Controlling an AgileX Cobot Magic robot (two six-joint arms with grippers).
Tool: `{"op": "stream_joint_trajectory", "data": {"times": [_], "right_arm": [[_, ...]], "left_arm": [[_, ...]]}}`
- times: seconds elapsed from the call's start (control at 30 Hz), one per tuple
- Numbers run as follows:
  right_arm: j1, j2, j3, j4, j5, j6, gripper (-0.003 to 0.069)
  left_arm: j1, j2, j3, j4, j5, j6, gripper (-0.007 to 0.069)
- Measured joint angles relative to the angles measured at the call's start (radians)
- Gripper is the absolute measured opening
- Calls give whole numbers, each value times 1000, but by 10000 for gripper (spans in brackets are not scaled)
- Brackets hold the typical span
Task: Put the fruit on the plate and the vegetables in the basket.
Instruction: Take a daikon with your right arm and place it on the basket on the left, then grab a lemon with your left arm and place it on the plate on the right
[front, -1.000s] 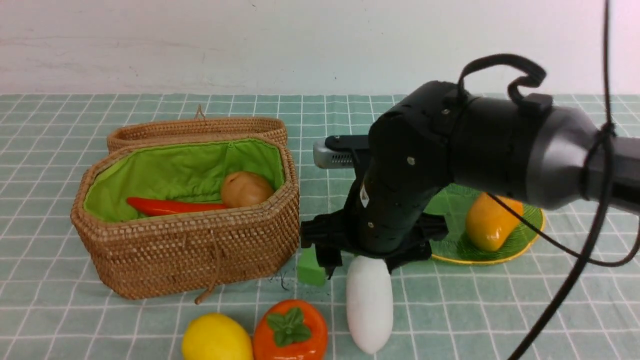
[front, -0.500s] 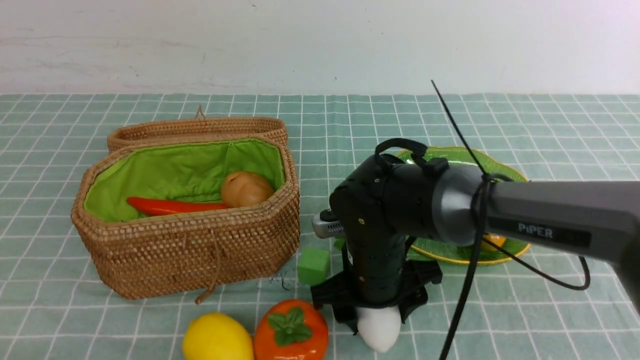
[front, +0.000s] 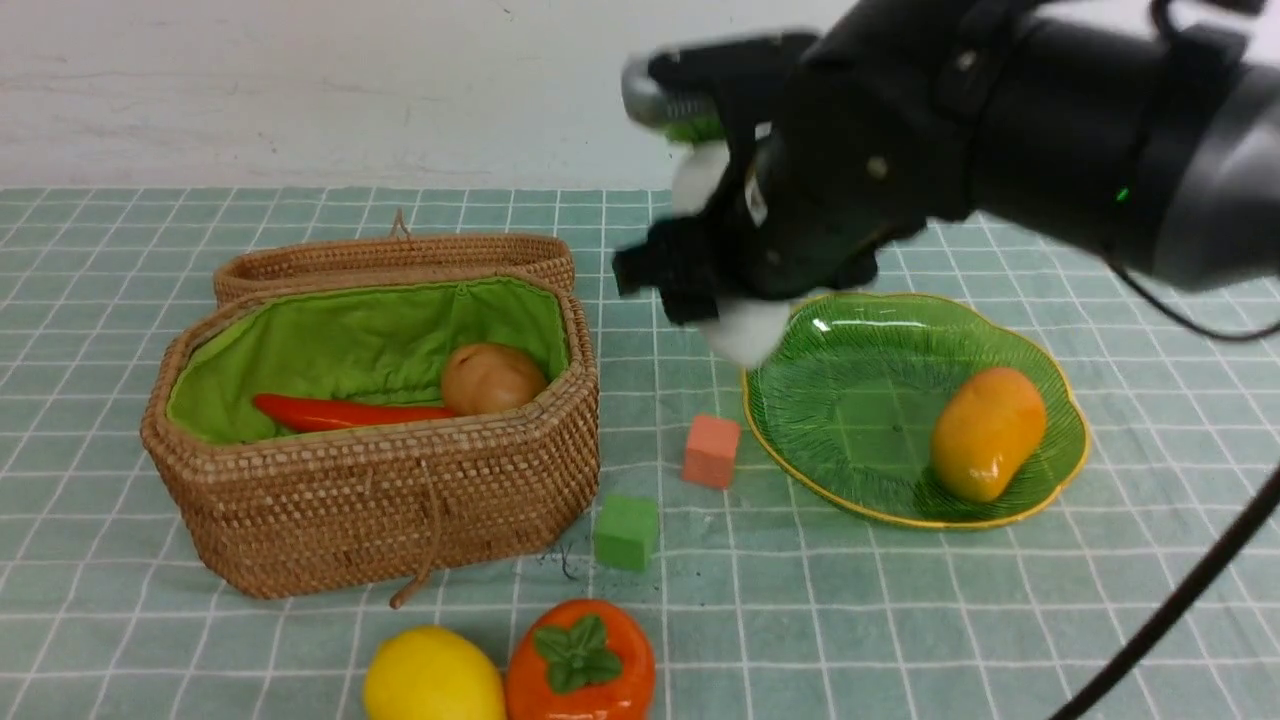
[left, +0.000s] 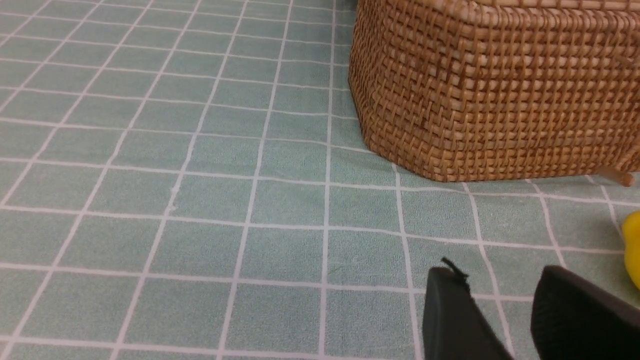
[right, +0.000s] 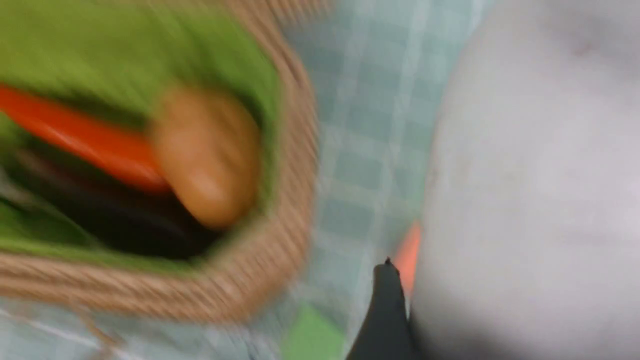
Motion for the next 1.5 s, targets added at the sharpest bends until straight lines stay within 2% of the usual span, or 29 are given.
{"op": "stream_joint_trajectory", "data": {"times": [0.03,0.13,0.23,0.27,0.3,0.4,0.57,0.77,0.93,1.07,1.17,1.2,1.33,1.4,1.5], "right_arm": [[0,0,0,3,0,0,519],[0,10,-106,139,-149,-228,519],[0,47,-142,309,-280,-337,519],[0,51,-143,317,-280,-337,519],[0,92,-147,383,-343,-357,519],[0,164,-147,425,-374,-365,519],[0,292,-145,440,-371,-340,519],[0,329,-143,441,-374,-306,671],[0,303,-143,440,-351,-322,660],[0,249,-143,434,-261,-367,584],[0,130,-143,370,-109,-481,421],[0,130,-143,366,-100,-481,408],[0,-85,-145,258,123,-526,97],[0,-183,-146,228,224,-526,6],[0,-336,-127,222,340,-526,-17]], "left_arm": [[0,0,0,0,0,0,239],[0,0,0,0,0,0,239],[0,0,0,0,0,0,239],[0,0,0,0,0,0,239],[0,0,0,0,0,0,239],[0,0,0,0,0,0,239],[0,0,0,0,0,0,239],[0,0,0,0,0,0,239],[0,0,0,0,0,0,239],[0,0,0,0,0,0,239],[0,0,0,0,0,0,239],[0,0,0,0,0,0,239],[0,0,0,0,0,0,239],[0,0,0,0,0,0,239],[0,0,0,0,0,0,239]]}}
